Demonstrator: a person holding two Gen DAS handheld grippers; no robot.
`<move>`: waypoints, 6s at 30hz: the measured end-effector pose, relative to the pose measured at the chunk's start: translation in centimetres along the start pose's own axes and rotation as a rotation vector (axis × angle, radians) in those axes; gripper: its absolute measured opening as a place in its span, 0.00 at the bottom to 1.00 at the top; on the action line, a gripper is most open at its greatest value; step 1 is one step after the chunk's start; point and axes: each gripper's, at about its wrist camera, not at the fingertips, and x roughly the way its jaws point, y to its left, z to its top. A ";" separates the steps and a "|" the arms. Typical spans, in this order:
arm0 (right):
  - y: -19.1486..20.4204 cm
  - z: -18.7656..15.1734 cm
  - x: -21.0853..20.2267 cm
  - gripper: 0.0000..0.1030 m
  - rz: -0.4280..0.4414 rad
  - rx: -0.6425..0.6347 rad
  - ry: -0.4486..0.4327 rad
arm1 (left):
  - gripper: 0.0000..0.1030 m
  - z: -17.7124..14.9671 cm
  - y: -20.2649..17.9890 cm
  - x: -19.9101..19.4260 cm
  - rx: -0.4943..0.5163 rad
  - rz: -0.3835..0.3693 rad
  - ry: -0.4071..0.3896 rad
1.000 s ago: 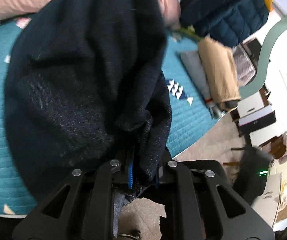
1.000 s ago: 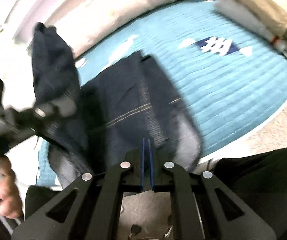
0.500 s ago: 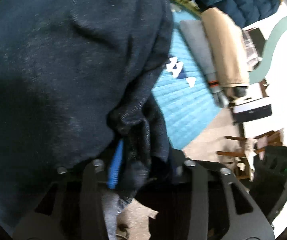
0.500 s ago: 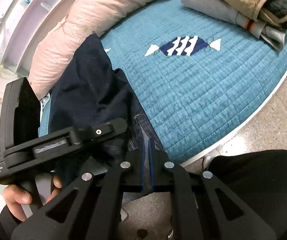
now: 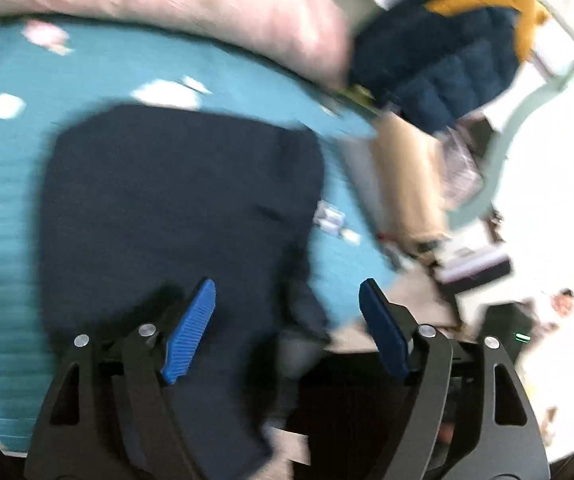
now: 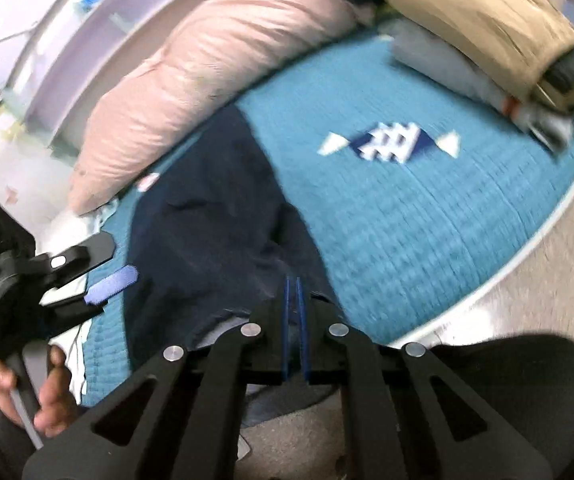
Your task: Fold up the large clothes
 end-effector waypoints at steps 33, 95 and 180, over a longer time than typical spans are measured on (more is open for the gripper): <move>1.2 3.3 5.0 0.07 0.049 0.002 0.111 | 0.74 4.9 4.4 0.9 -0.099 0.068 0.014; -8.0 -2.5 7.7 0.53 0.138 0.368 0.394 | 0.81 -9.4 7.7 1.3 -0.302 0.245 0.186; -2.4 0.5 10.3 0.18 0.203 0.294 0.323 | 0.65 10.5 9.9 6.6 0.166 0.303 0.222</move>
